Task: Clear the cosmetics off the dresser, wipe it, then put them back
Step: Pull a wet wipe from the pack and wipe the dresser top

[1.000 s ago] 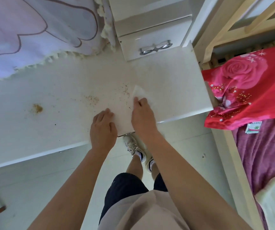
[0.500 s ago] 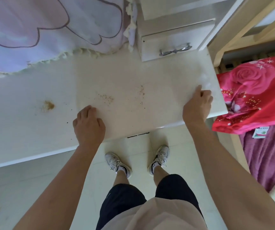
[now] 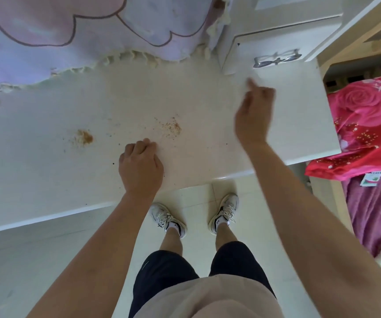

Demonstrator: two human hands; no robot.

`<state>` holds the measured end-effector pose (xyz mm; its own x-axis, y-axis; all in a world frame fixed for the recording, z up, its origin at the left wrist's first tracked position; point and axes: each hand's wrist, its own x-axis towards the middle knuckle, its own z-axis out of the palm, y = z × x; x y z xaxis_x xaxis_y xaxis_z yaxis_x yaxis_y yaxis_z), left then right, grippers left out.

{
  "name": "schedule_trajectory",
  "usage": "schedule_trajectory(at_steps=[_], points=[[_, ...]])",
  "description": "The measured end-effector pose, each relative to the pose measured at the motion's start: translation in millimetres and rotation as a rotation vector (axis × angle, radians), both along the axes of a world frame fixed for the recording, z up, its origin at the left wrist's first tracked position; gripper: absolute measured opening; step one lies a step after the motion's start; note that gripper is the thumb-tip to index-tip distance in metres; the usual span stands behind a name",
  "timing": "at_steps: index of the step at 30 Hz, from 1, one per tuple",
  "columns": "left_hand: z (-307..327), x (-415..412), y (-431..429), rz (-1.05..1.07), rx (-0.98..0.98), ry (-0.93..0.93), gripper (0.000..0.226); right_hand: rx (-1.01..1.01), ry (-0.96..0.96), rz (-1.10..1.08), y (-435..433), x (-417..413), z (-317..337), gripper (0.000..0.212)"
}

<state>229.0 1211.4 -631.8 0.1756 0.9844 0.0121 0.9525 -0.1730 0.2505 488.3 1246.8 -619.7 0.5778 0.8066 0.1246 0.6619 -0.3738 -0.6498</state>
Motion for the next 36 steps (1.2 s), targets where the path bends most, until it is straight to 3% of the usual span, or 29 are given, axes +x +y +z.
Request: schedule_trajectory(at_steps=[3, 5, 7, 11, 14, 16, 19, 22, 24, 26, 32, 34, 36], points=[[-1, -2, 0, -0.007, -0.003, 0.014, 0.033, -0.270, -0.066, -0.254, -3, 49, -10, 0.045], [0, -1, 0, 0.003, -0.029, 0.024, 0.032, -0.468, -0.135, -0.291, -6, 43, -18, 0.053], [1, 0, 0, 0.010, -0.051, 0.045, 0.034, -0.500, -0.211, -0.124, -6, 13, -26, 0.061], [3, -3, 5, -0.015, -0.046, 0.059, 0.037, -0.436, -0.289, 0.424, 7, -63, -25, 0.064], [4, -3, 6, -0.024, -0.057, 0.063, 0.032, -0.361, -0.081, 0.642, 9, -73, -16, 0.049], [5, -2, 6, -0.030, -0.083, 0.073, 0.029, -0.233, 0.019, 0.539, 11, -51, -10, 0.042], [11, -5, 11, -0.057, -0.104, 0.046, 0.031, -0.134, 0.011, 0.129, 15, 0, -9, 0.040], [16, -14, 20, -0.082, -0.139, -0.042, 0.032, -0.304, -0.088, -0.105, 14, 25, -17, 0.048], [19, -24, 29, -0.078, -0.129, -0.062, 0.036, -0.471, -0.258, -0.049, 14, 9, -23, 0.058], [20, -36, 40, -0.032, -0.096, -0.016, 0.038, -0.474, -0.341, 0.065, 15, -24, -26, 0.063], [19, -51, 86, 0.082, -0.177, 0.137, 0.047, -0.364, -0.064, 0.530, 21, -111, -9, 0.058], [16, -50, 94, 0.063, -0.218, 0.157, 0.045, -0.240, 0.014, 0.449, 29, -101, 1, 0.052], [12, -51, 93, 0.040, -0.257, 0.157, 0.045, -0.158, -0.023, 0.291, 44, -77, 4, 0.049]])
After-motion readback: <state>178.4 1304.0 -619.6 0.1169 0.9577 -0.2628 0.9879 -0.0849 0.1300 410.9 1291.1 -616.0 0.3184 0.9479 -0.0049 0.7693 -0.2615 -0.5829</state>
